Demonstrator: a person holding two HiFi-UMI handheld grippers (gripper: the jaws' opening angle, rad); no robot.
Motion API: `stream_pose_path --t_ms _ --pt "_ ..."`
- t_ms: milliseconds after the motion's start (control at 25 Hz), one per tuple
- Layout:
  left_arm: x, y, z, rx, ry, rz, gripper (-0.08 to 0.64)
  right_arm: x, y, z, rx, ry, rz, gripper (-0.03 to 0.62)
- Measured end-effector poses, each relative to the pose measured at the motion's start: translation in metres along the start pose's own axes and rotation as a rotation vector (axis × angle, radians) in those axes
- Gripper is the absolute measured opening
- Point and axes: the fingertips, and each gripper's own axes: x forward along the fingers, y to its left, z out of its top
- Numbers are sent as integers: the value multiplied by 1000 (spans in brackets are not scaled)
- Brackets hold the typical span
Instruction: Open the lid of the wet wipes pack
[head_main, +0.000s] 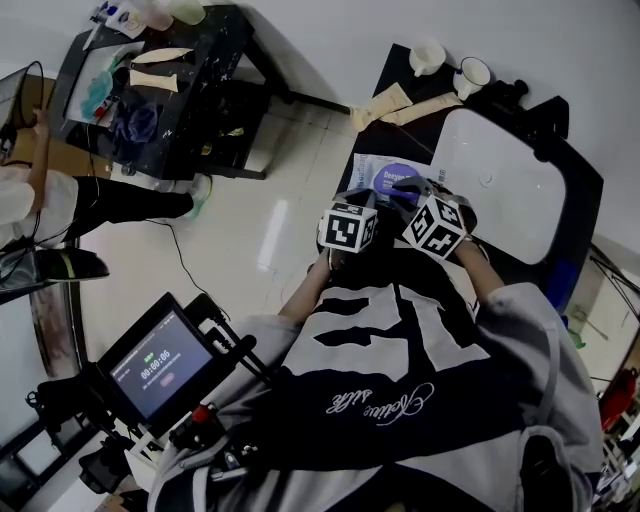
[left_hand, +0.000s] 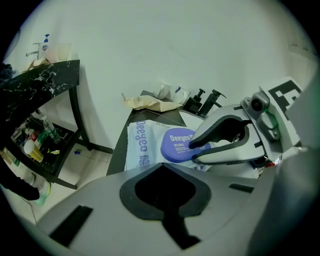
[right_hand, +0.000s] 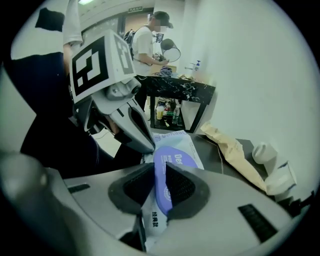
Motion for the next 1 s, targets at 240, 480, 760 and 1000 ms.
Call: stream_pose_path --t_ms 240,480,760,1000 --pt "0 4 1 6 -6 -2 -2 -22 -19 30 126 -152 -3 53" --pt "0 5 1 2 -11 2 -2 -36 -57 50 181 -245 -68 40" --pt "2 9 2 2 -15 9 -2 -25 -119 45 290 -267 -170 40" --pt "2 11 3 3 -21 18 -2 4 -150 21 394 -196 -196 25"
